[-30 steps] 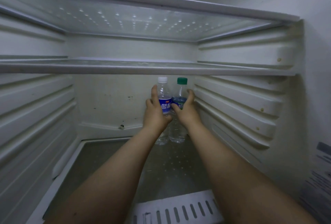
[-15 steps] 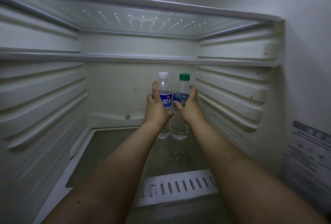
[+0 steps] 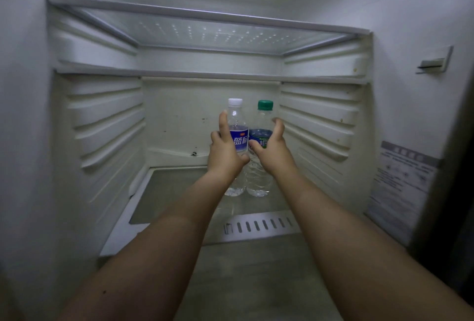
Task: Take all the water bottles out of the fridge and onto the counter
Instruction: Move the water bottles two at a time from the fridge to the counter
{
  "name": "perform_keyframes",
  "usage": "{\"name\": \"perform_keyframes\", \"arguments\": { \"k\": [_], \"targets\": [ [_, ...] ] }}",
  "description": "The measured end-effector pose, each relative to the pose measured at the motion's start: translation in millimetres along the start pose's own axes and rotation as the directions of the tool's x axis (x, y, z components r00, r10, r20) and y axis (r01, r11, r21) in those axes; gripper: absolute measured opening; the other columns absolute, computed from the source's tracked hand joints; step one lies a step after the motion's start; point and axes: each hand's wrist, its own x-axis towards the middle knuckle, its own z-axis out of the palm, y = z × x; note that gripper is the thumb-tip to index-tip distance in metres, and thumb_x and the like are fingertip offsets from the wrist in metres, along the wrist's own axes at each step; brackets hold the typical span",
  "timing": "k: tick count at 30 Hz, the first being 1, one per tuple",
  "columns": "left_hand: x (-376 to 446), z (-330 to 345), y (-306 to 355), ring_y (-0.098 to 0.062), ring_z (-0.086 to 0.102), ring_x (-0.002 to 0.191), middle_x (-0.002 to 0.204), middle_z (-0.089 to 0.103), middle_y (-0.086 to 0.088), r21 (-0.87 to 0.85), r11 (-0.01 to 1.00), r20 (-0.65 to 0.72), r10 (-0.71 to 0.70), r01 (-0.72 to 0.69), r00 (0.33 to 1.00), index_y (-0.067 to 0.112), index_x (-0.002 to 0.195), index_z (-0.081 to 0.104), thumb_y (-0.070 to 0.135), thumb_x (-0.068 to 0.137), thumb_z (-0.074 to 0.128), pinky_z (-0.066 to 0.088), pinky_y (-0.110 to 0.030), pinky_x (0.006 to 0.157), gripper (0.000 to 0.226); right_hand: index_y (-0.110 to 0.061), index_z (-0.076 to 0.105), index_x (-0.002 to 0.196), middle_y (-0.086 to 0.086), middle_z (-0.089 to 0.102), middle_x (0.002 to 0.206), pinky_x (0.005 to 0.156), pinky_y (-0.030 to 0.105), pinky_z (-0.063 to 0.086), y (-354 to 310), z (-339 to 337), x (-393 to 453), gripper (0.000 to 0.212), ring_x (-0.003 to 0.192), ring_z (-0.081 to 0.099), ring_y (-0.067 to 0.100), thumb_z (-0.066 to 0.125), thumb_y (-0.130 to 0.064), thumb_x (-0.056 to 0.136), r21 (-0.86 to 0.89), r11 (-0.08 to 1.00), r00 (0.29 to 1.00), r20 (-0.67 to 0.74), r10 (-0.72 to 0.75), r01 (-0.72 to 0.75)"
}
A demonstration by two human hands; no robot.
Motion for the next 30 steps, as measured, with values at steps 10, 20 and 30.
{"name": "perform_keyframes", "arguments": {
  "k": [10, 20, 30],
  "targets": [
    [-40.5, -25.7, 10.7, -0.026, 0.055, 0.101, 0.127, 0.038, -0.014, -0.083, 0.994, -0.025, 0.074, -0.075, 0.997, 0.036, 0.148, -0.005, 0.014, 0.071, 0.078, 0.056, -0.041, 0.083, 0.116, -0.021, 0.009, 0.15, 0.015, 0.046, 0.14, 0.083, 0.026, 0.041, -14.2, -14.3, -50.7, 0.076, 0.118, 0.055, 0.026, 0.061, -0.024, 0.094, 0.001, 0.993, 0.992, -0.052, -0.114, 0.114],
    [-74.3, -35.4, 15.1, -0.01, 0.045, 0.115, 0.142, 0.034, -0.013, -0.19, 0.953, -0.135, 0.214, -0.237, 0.967, 0.025, 0.152, 0.002, 0.006, 0.076, 0.078, 0.047, -0.02, 0.079, 0.11, -0.027, 0.01, 0.148, 0.012, 0.046, 0.141, 0.092, 0.033, 0.051, -34.4, -29.9, -88.8, 0.078, 0.117, 0.058, 0.021, 0.063, -0.019, 0.092, 0.069, 0.99, 0.991, -0.056, -0.118, 0.122],
    [-129.5, -94.8, 86.2, -0.012, 0.054, 0.119, 0.147, 0.041, -0.007, -0.278, 0.895, -0.076, 0.342, -0.35, 0.937, 0.035, 0.151, -0.002, 0.017, 0.074, 0.083, 0.04, -0.001, 0.076, 0.116, -0.035, 0.013, 0.146, 0.001, 0.05, 0.142, 0.081, 0.012, 0.047, -78.9, -105.9, -168.9, 0.077, 0.116, 0.059, 0.012, 0.065, -0.034, 0.09, 0.102, 0.967, 0.964, -0.149, -0.219, 0.235]
  ]
}}
